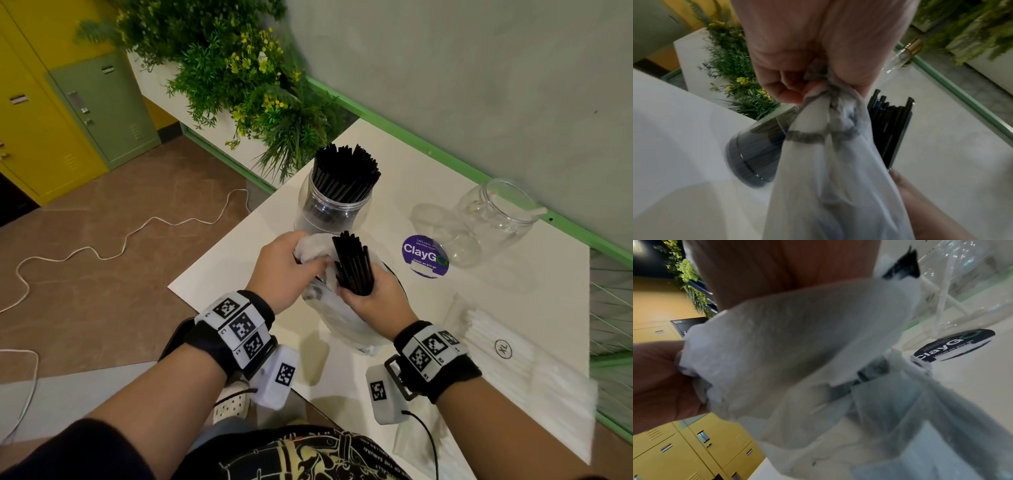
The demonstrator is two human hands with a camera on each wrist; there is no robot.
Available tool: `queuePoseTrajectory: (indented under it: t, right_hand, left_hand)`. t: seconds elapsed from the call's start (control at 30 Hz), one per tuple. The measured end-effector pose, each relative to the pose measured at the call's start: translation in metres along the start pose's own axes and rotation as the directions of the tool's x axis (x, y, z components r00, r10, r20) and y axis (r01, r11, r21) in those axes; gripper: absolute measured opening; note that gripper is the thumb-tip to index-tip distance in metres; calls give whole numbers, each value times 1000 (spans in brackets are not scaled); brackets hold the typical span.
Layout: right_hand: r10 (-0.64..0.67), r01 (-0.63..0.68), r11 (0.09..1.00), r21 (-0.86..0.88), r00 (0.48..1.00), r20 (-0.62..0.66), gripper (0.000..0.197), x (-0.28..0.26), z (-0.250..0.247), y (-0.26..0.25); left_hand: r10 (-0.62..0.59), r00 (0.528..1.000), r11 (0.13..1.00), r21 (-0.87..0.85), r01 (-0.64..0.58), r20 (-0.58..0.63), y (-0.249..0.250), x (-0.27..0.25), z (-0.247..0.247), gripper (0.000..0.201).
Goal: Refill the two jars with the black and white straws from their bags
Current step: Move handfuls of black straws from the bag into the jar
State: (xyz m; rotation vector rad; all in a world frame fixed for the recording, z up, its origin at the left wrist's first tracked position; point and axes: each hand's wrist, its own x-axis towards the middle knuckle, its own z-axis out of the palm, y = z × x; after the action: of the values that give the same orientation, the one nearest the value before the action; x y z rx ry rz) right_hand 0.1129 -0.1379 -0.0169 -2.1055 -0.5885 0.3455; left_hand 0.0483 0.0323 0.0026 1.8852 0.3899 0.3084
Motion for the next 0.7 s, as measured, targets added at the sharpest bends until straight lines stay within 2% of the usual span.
queuePoseTrajectory:
  t: [0.1,0.2,0.3,0.37,0.47,0.53,0.6,0.7]
  right_hand:
    - [17,-17,1000,-12,1000,11,37,1,2,-1]
    - [57,-60,990,124,998,23,32,-1,-1,1]
    - [82,-96,966,239,994,70,10,-2,-7,1]
    - [85,-89,945,315,996,26,11,-2,-12,-2]
    - [78,-22,913,408,990,-121,13,0,-16,-14]
    - [66,34,892,450,977,-205,22,0,-16,-20]
    - [46,64,917,394,964,-262,31,0,-12,-18]
    - [62,27,943,331,965,-255,36,-1,-5,-9]
  left_hand:
    - [56,997,998,-4,-56,-52,5,-1,-1,15]
    - [28,994,999,-23,-31,-108,3,3,-8,17]
    - [-31,990,999,35,36,-135,-7,12,-13,15]
    - [-79,990,992,94,90,-116,-14,14,-12,12]
    - [-149,985,980,118,158,-83,-23,12,-7,13]
    - [-186,981,974,124,192,-59,-31,11,-2,18]
    - [-206,978,968,139,207,-24,-37,10,1,25]
    - [-209,978,969,138,205,18,-40,6,2,27]
